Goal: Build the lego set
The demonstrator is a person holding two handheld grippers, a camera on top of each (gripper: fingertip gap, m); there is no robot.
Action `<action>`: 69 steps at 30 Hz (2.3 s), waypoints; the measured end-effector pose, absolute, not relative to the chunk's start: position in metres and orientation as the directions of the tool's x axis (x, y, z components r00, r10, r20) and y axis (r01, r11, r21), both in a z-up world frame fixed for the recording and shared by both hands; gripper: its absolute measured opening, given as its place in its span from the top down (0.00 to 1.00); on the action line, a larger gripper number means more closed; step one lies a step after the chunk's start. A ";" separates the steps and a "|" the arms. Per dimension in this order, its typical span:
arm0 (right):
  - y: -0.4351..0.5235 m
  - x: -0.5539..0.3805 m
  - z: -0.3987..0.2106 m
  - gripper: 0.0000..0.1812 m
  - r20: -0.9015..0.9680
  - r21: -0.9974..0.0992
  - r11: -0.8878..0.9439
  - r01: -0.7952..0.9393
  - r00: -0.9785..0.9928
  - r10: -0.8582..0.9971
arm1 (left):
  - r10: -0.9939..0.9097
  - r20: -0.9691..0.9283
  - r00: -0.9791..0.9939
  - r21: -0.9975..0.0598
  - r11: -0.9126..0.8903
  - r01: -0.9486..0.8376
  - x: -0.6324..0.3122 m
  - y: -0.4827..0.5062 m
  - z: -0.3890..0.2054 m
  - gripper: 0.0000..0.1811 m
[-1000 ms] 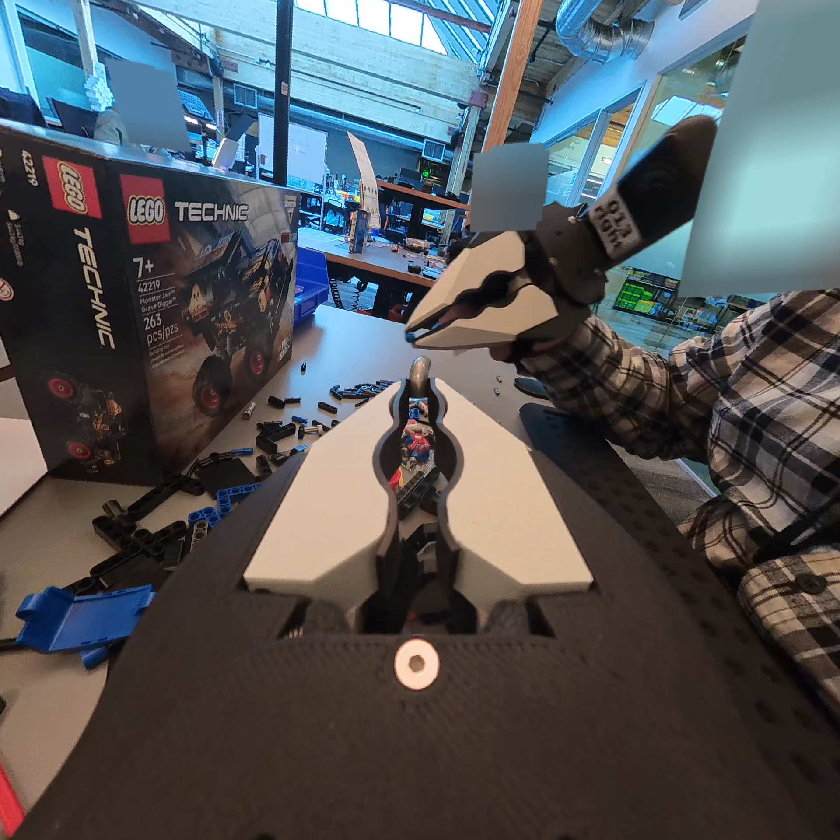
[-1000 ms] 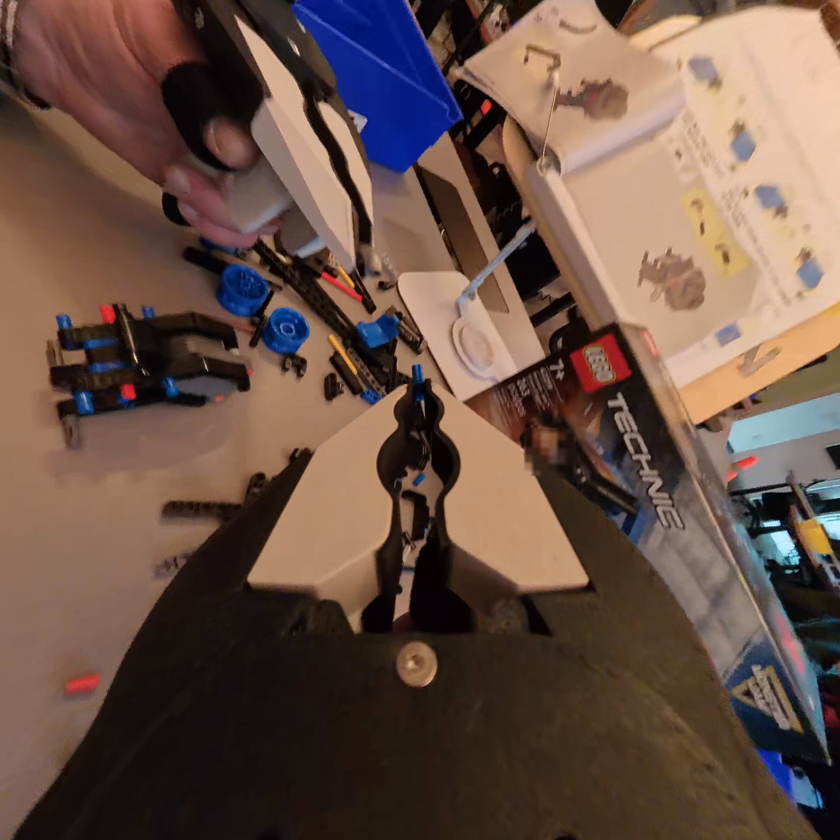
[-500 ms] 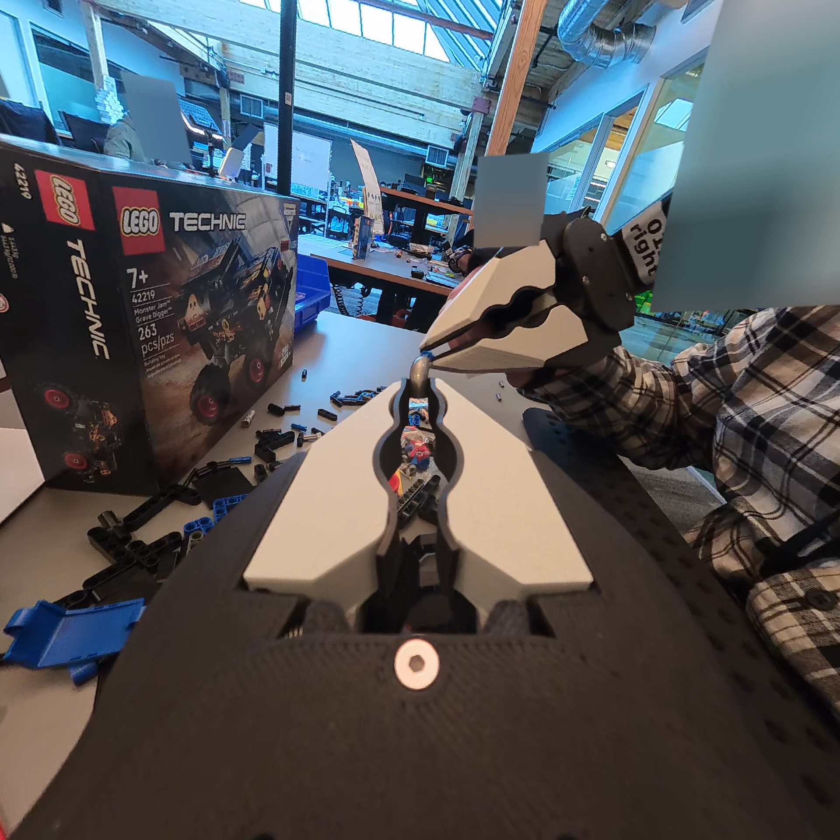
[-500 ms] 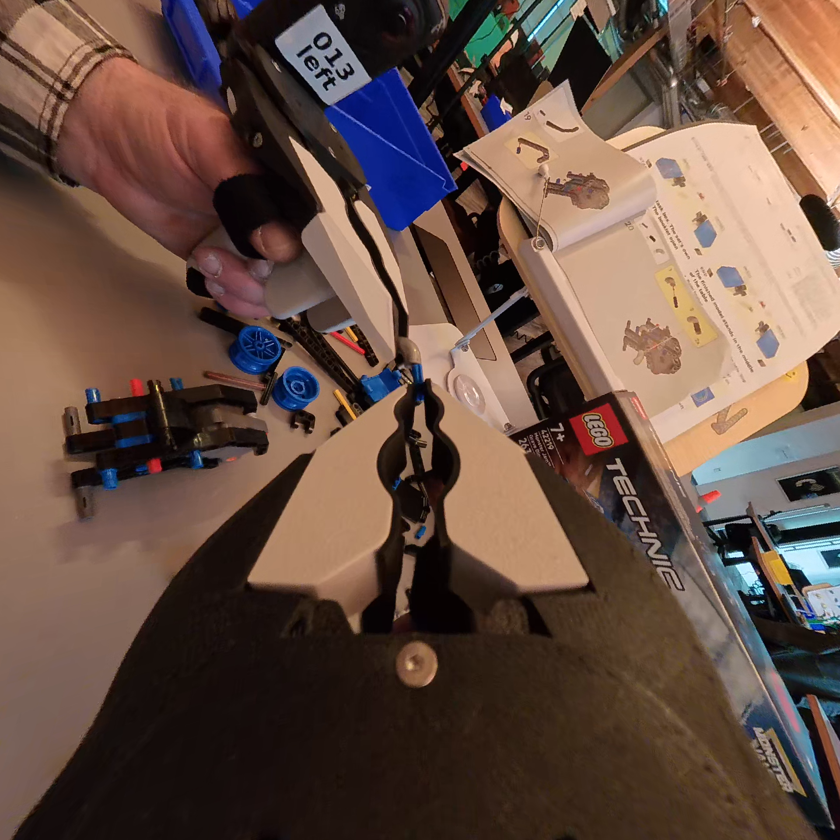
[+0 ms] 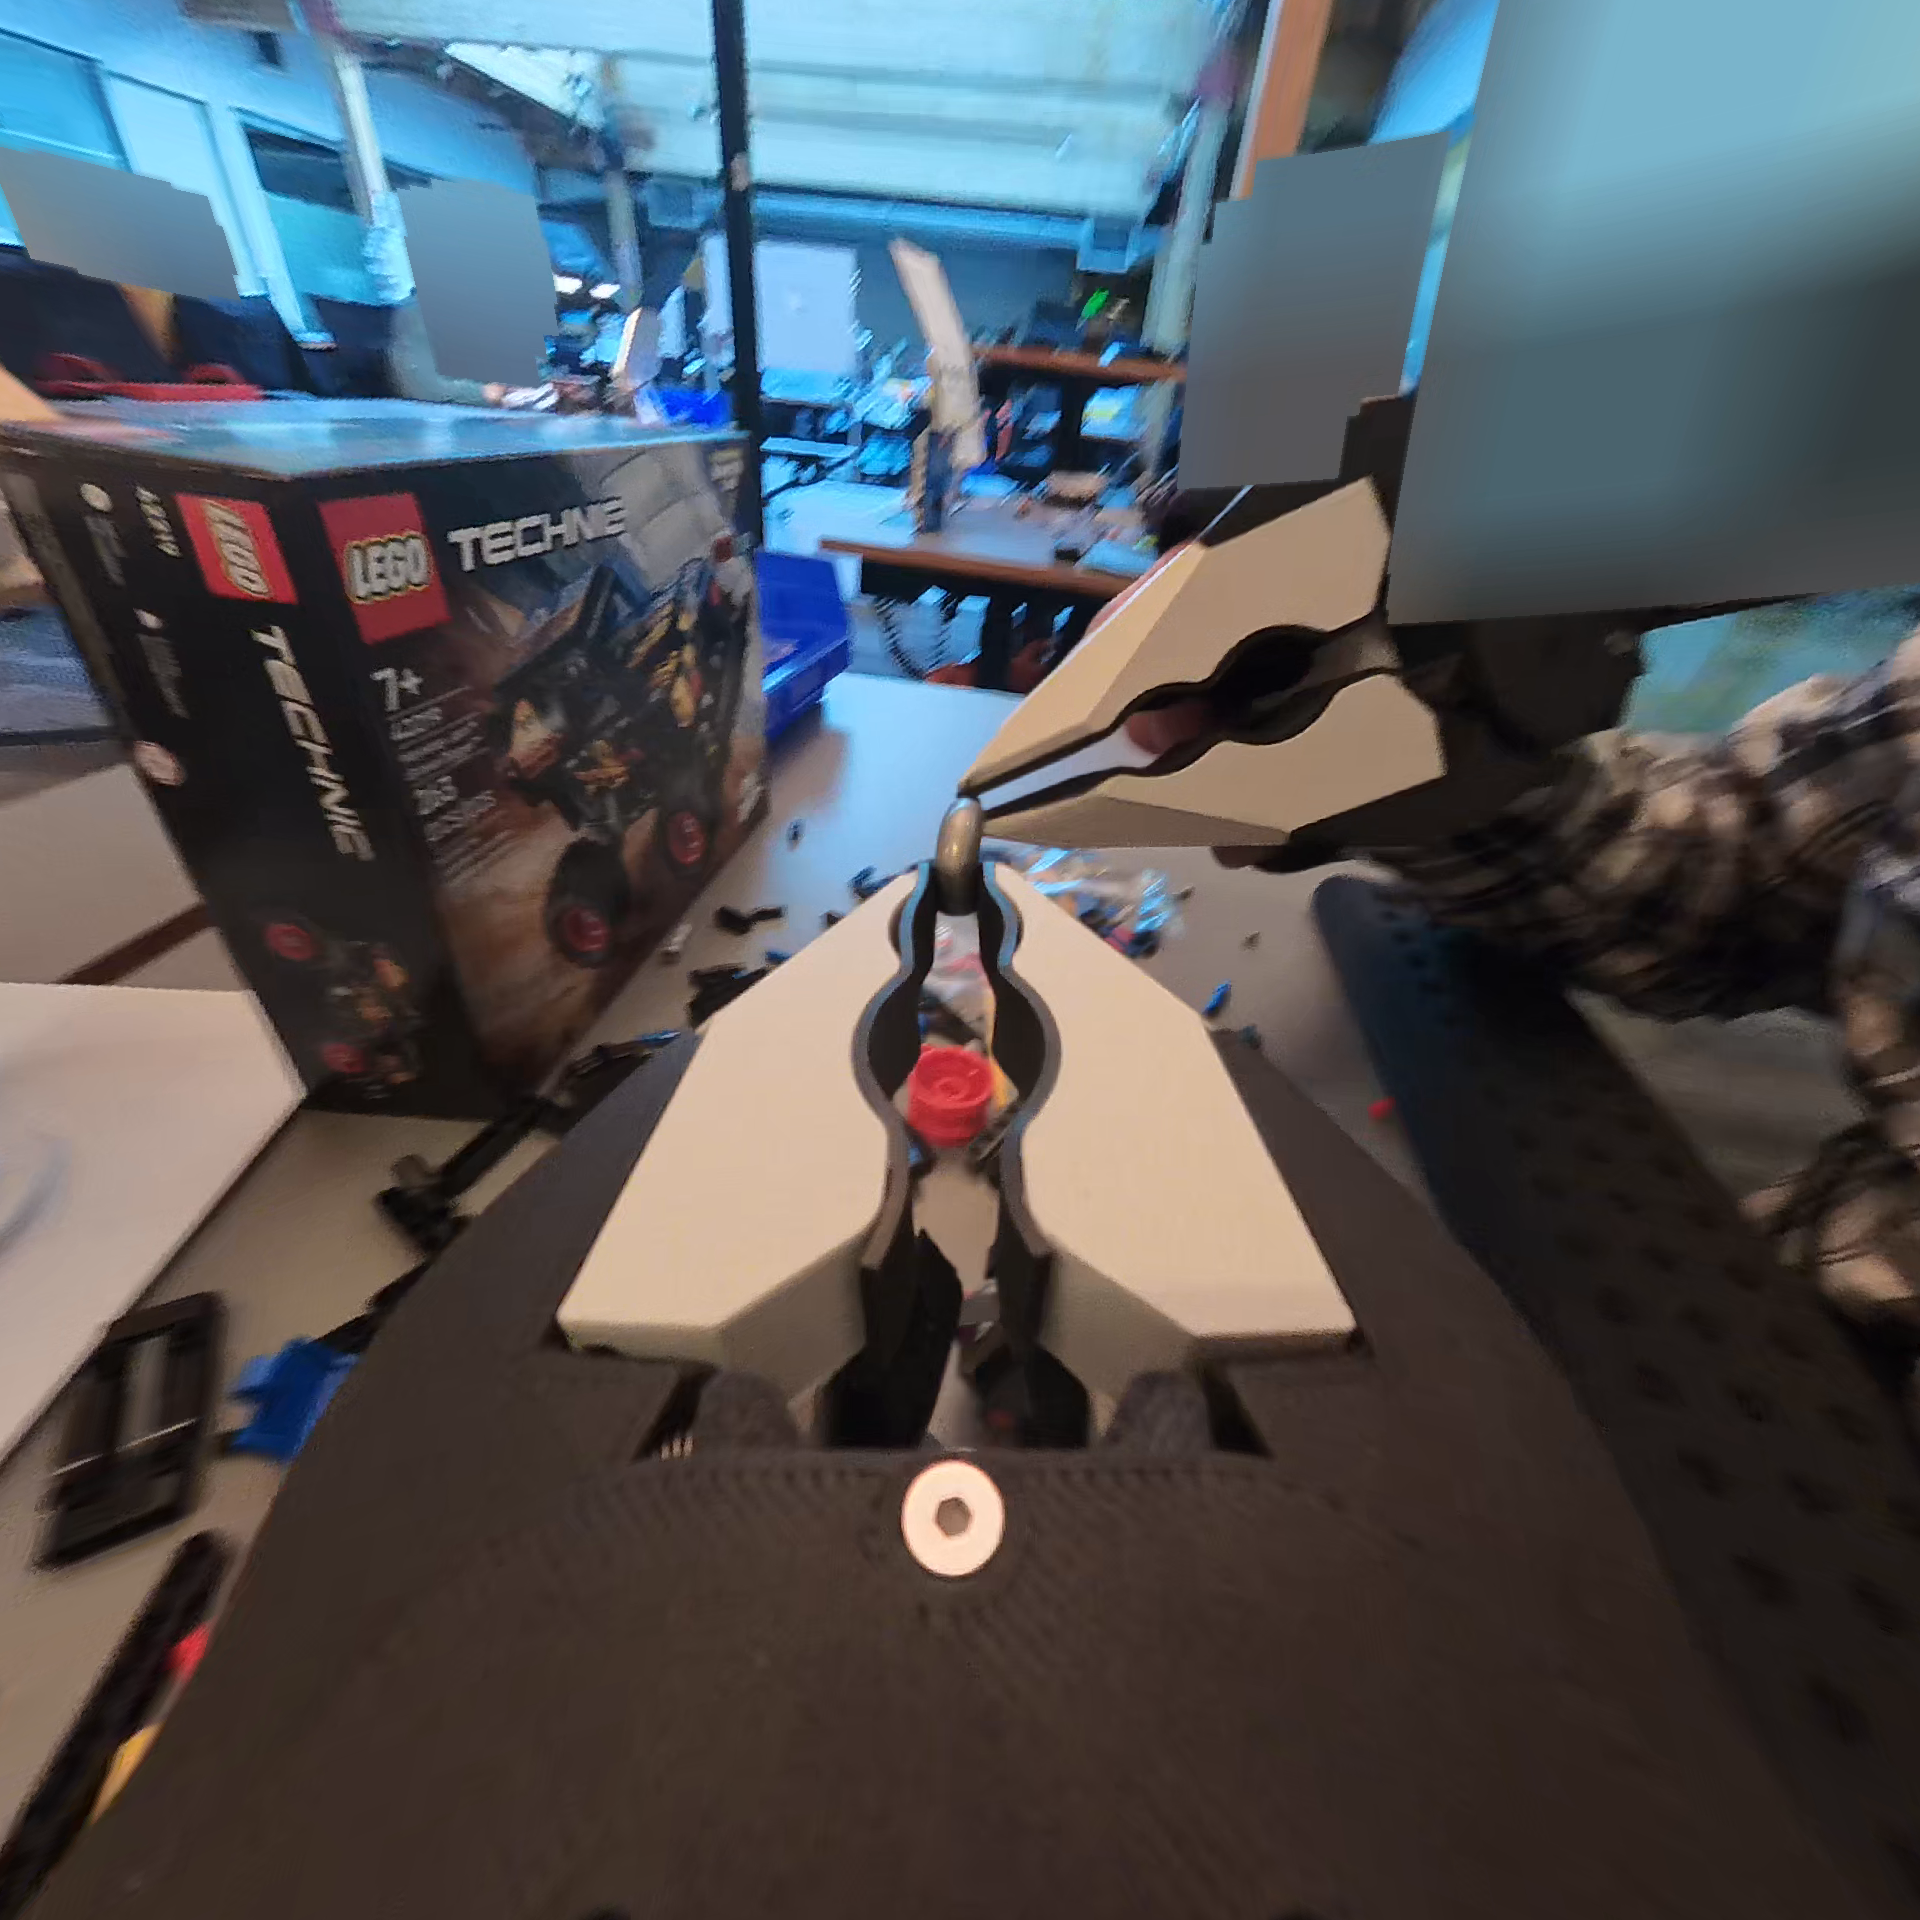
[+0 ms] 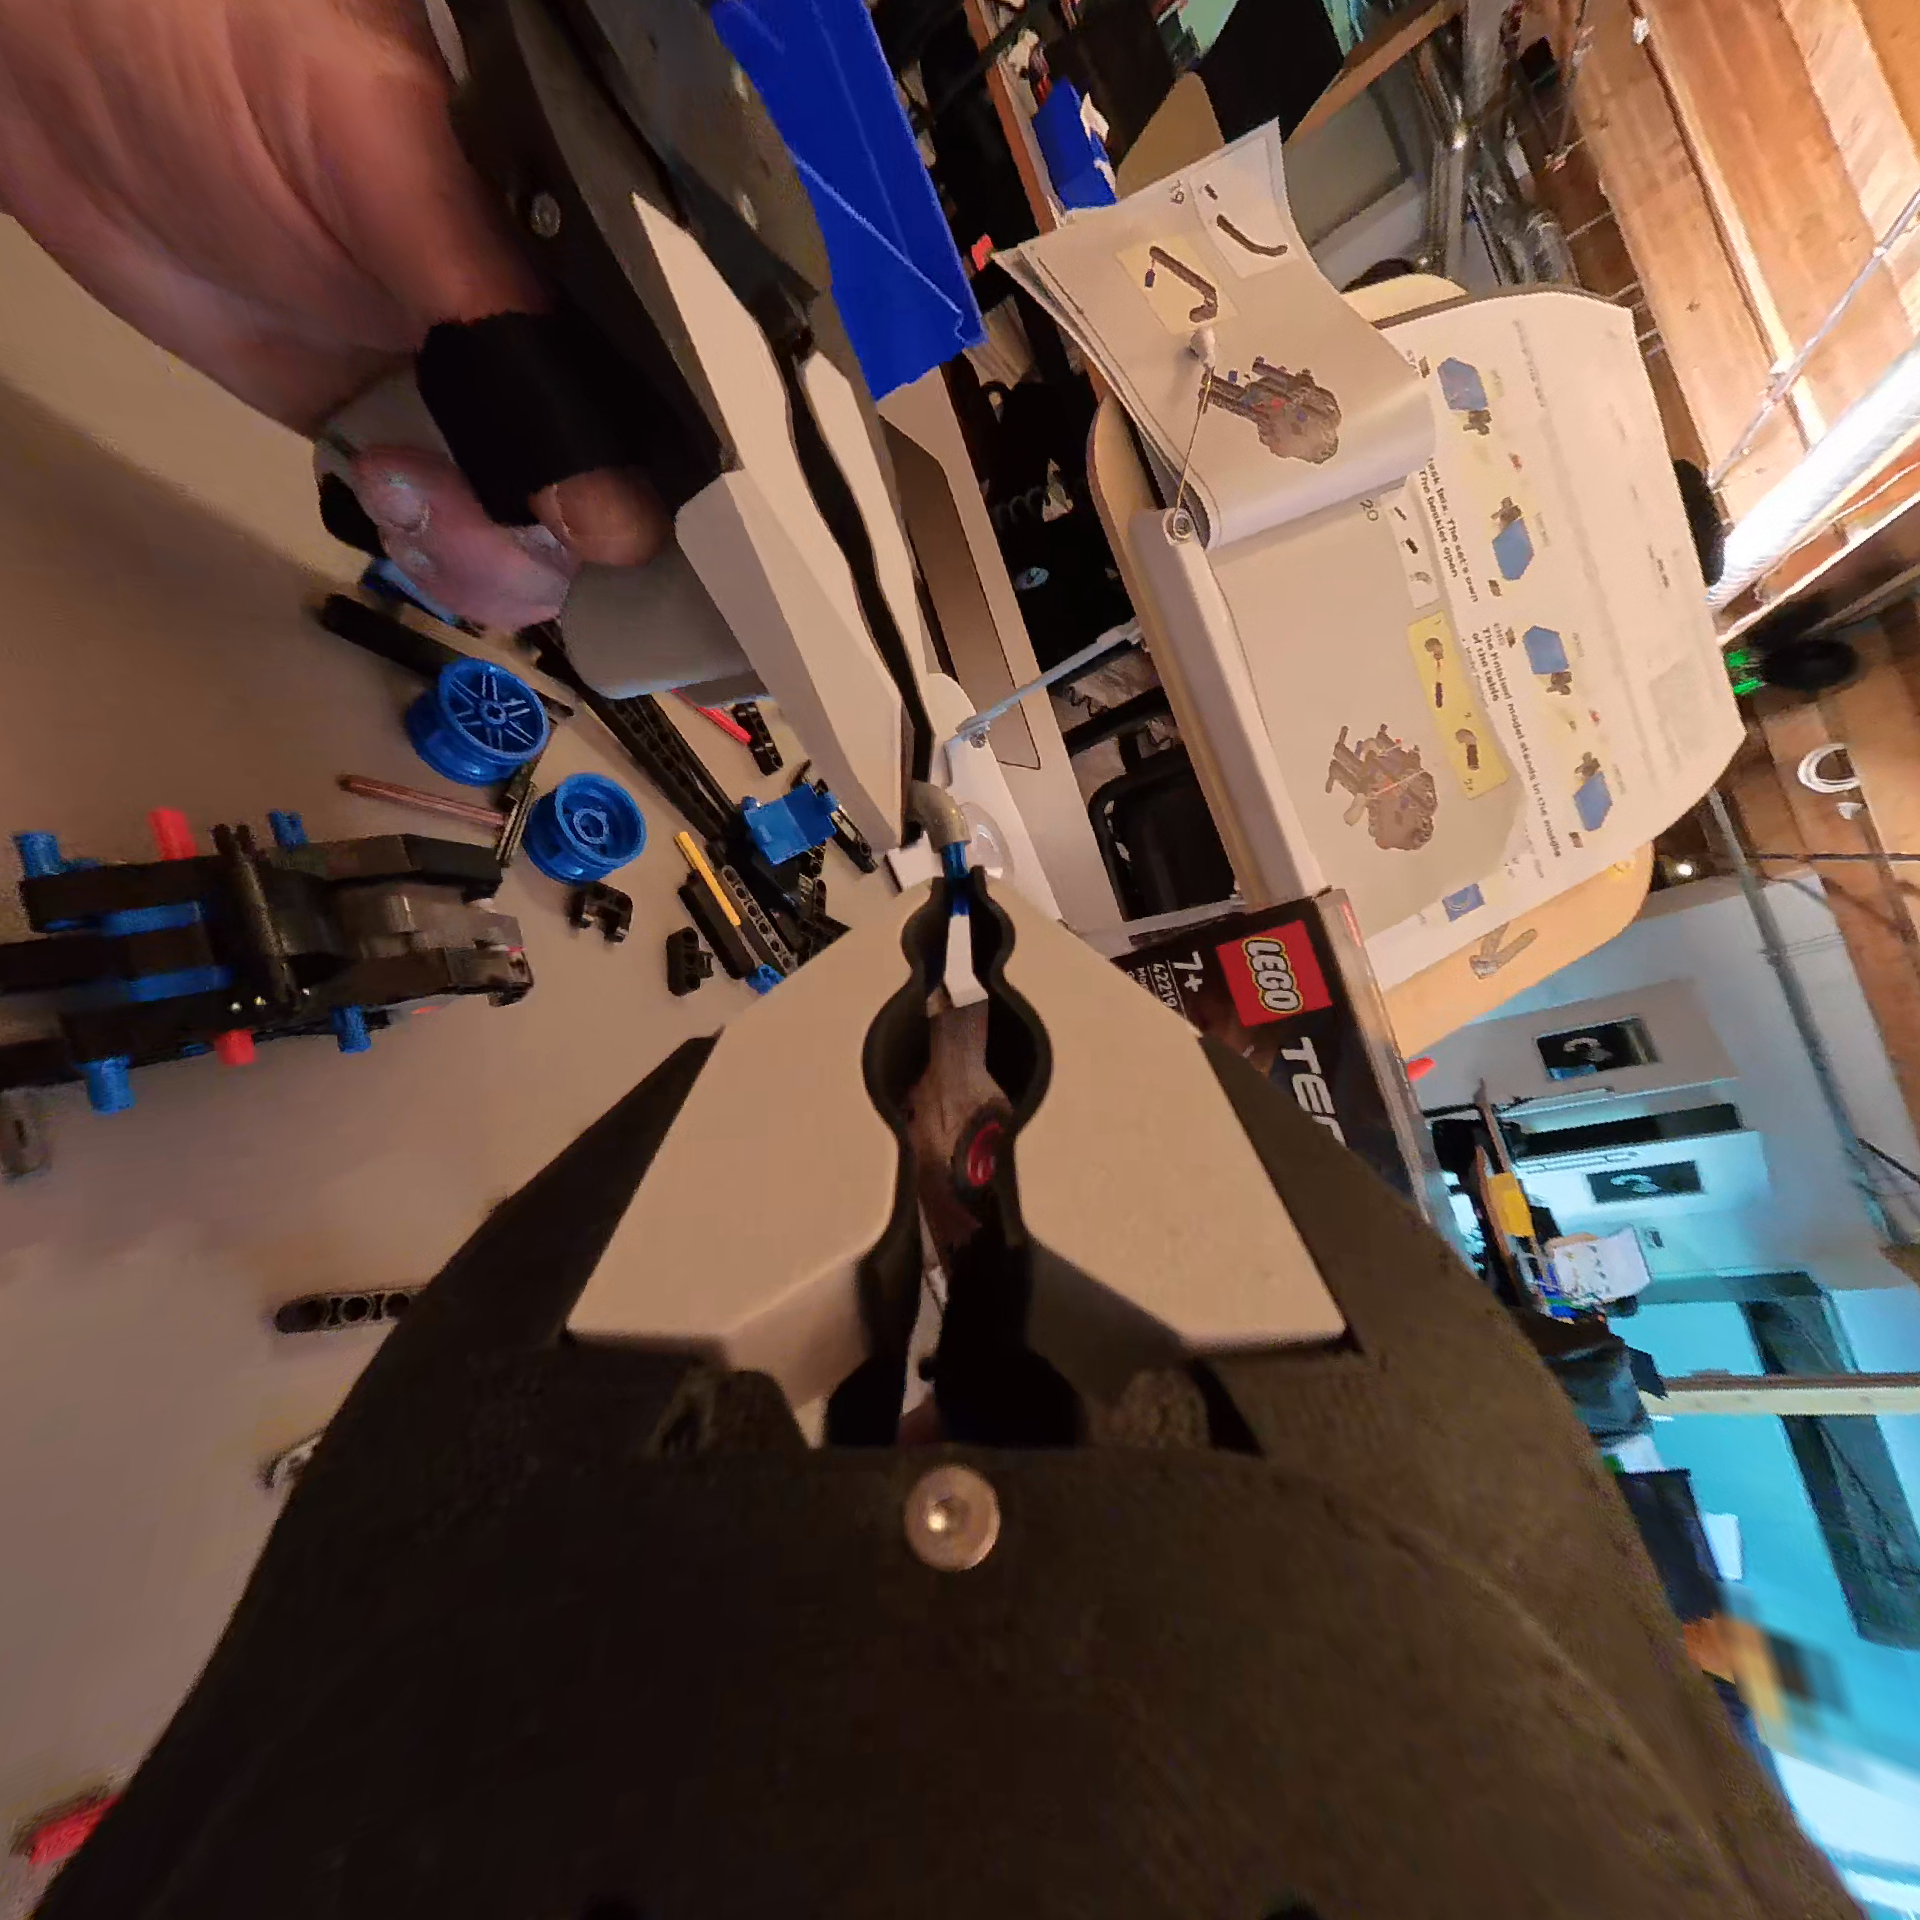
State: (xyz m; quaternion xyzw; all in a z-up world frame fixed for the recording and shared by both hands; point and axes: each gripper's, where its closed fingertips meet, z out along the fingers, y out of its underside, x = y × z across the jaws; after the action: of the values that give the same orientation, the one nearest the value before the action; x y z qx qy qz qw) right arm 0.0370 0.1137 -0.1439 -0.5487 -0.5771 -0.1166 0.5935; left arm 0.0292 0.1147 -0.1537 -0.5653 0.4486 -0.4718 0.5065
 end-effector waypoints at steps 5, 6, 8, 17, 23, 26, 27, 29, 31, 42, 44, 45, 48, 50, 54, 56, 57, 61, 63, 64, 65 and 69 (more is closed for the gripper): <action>0.115 0.036 -0.149 0.99 0.866 -0.421 0.370 0.828 0.245 0.437 | -0.969 -0.055 0.241 -0.984 0.012 -0.177 0.029 0.120 -0.165 0.97; 0.115 0.036 -0.150 0.99 0.873 -0.403 0.370 0.837 0.230 0.429 | -0.963 -0.090 0.252 -0.976 0.035 -0.214 0.030 0.121 -0.168 0.97; 0.114 0.034 -0.152 1.00 0.885 -0.374 0.375 0.849 0.206 0.417 | -0.948 -0.159 0.276 -0.956 0.078 -0.282 0.030 0.123 -0.173 0.97; 0.115 0.035 -0.167 1.00 0.892 -0.306 0.355 0.883 0.136 0.431 | -0.799 -0.528 0.289 -0.758 0.289 -0.585 0.029 0.132 -0.187 0.97; 0.111 0.028 -0.174 1.00 0.863 -0.350 0.364 0.863 0.145 0.485 | -0.788 -0.556 0.265 -0.718 0.294 -0.631 0.032 0.131 -0.196 0.98; 0.109 0.036 -0.167 1.00 0.809 -0.454 0.344 0.822 0.218 0.546 | -0.816 -0.507 0.278 -0.757 0.267 -0.596 0.031 0.131 -0.196 0.98; 0.108 0.041 -0.164 1.00 0.767 -0.514 0.319 0.796 0.260 0.587 | -0.824 -0.493 0.280 -0.767 0.261 -0.586 0.031 0.131 -0.196 0.97; 0.114 0.059 -0.160 1.00 0.716 -0.576 0.264 0.774 0.323 0.619 | -0.846 -0.447 0.292 -0.798 0.229 -0.558 0.029 0.132 -0.195 0.97; 0.122 0.080 -0.159 1.00 0.684 -0.610 0.211 0.764 0.373 0.627 | -0.864 -0.409 0.294 -0.820 0.206 -0.534 0.025 0.133 -0.195 0.97; 0.139 0.141 -0.194 0.97 0.433 -0.735 -0.033 0.677 0.506 0.746 | -0.890 -0.355 0.288 -0.844 0.172 -0.508 -0.001 0.135 -0.186 0.97; 0.137 0.145 -0.202 0.97 0.392 -0.732 -0.057 0.679 0.488 0.780 | -0.894 -0.353 0.278 -0.838 0.169 -0.519 -0.002 0.133 -0.188 0.97; 0.136 0.146 -0.209 0.97 0.366 -0.723 -0.076 0.686 0.474 0.801 | -0.897 -0.348 0.271 -0.838 0.167 -0.520 -0.002 0.131 -0.189 0.97; 0.124 0.142 -0.238 0.95 0.296 -0.668 -0.108 0.736 0.397 0.869 | -0.906 -0.343 0.249 -0.828 0.167 -0.535 0.001 0.125 -0.195 0.97; 0.122 0.136 -0.253 0.95 0.286 -0.644 -0.090 0.760 0.348 0.893 | -0.906 -0.349 0.239 -0.821 0.173 -0.544 0.004 0.124 -0.198 0.97; 0.127 0.134 -0.276 0.97 0.248 -0.595 -0.051 0.802 0.244 0.938 | -0.912 -0.336 0.234 -0.831 0.170 -0.530 0.007 0.122 -0.199 0.97; 0.126 0.132 -0.281 0.98 0.208 -0.594 -0.035 0.804 0.195 0.959 | -0.914 -0.332 0.233 -0.834 0.169 -0.526 0.007 0.122 -0.200 0.97; 0.127 0.132 -0.284 0.98 0.196 -0.585 -0.031 0.810 0.178 0.964 | -0.915 -0.331 0.230 -0.834 0.170 -0.525 0.007 0.122 -0.200 0.97; 0.127 0.130 -0.295 0.98 0.144 -0.563 -0.013 0.826 0.113 0.983 | -0.920 -0.328 0.216 -0.834 0.174 -0.523 0.009 0.121 -0.202 0.97; 0.128 0.128 -0.295 0.97 0.120 -0.577 -0.016 0.816 0.105 0.987 | -0.922 -0.326 0.209 -0.833 0.175 -0.525 0.009 0.120 -0.203 0.97; 0.127 0.127 -0.295 0.98 0.108 -0.583 -0.017 0.812 0.098 0.989 | -0.922 -0.328 0.208 -0.832 0.177 -0.527 0.009 0.120 -0.204 0.97; 0.127 0.126 -0.295 0.99 0.103 -0.590 -0.013 0.807 0.091 0.990 | -0.922 -0.328 0.206 -0.831 0.177 -0.528 0.010 0.120 -0.204 0.97; 0.127 0.122 -0.295 0.98 0.081 -0.616 -0.008 0.788 0.073 0.994 | -0.925 -0.320 0.203 -0.835 0.174 -0.523 0.010 0.120 -0.205 0.97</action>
State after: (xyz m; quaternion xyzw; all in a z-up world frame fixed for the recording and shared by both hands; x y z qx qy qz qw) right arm 0.1222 0.1268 -0.2951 -0.6827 -0.6525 0.1943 0.2654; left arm 0.0100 0.1199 -0.2046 -0.6077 0.5957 -0.2089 0.4819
